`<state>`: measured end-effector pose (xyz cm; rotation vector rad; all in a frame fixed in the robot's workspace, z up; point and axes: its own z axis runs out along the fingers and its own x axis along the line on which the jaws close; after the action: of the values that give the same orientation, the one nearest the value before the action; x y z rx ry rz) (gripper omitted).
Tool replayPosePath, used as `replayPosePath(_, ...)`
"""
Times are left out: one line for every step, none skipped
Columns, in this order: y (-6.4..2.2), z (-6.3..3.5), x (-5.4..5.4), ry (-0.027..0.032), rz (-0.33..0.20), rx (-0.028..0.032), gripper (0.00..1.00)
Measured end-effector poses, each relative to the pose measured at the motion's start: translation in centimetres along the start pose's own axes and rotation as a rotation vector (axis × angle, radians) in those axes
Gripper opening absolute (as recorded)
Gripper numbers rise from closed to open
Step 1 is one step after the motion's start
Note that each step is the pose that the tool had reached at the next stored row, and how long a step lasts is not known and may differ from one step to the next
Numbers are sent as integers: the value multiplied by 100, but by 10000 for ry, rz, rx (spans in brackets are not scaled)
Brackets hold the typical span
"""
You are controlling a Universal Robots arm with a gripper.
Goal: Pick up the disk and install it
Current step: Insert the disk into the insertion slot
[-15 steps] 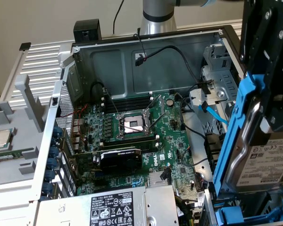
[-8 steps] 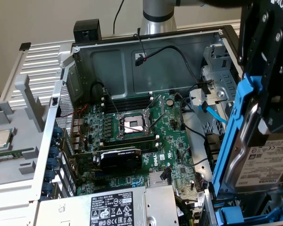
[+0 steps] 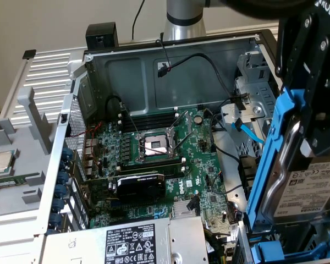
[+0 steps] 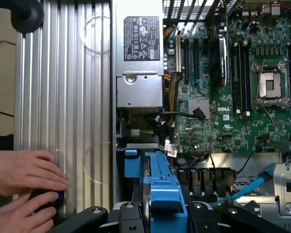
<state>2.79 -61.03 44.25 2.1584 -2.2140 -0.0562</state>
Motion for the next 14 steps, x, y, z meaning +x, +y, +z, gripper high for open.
replayPosePath(0, 1, 3, 0, 0, 0, 37)
replayPosePath(0, 1, 8, 1, -3, -1, 37)
replayPosePath(0, 2, 12, -1, -8, 0, 37)
replayPosePath(0, 1, 17, 2, -15, -1, 37)
replayPosePath(-1, 1, 18, 2, -20, 0, 37)
replayPosePath(-1, 2, 19, 1, -25, 0, 37)
replayPosePath(-1, 2, 19, 1, -33, 0, 37)
replayPosePath(-1, 2, 19, 2, -42, 0, 37)
replayPosePath(-1, 2, 23, 3, -55, 0, 37)
replayPosePath(-1, 3, 24, 4, -68, 1, 37)
replayPosePath(-1, 5, 24, 4, -77, 1, 37)
replayPosePath(-1, 5, 25, 6, -89, 1, 37)
replayPosePath(-1, 6, 26, 7, -103, 1, 37)
replayPosePath(-1, 7, 27, 8, -122, 1, 37)
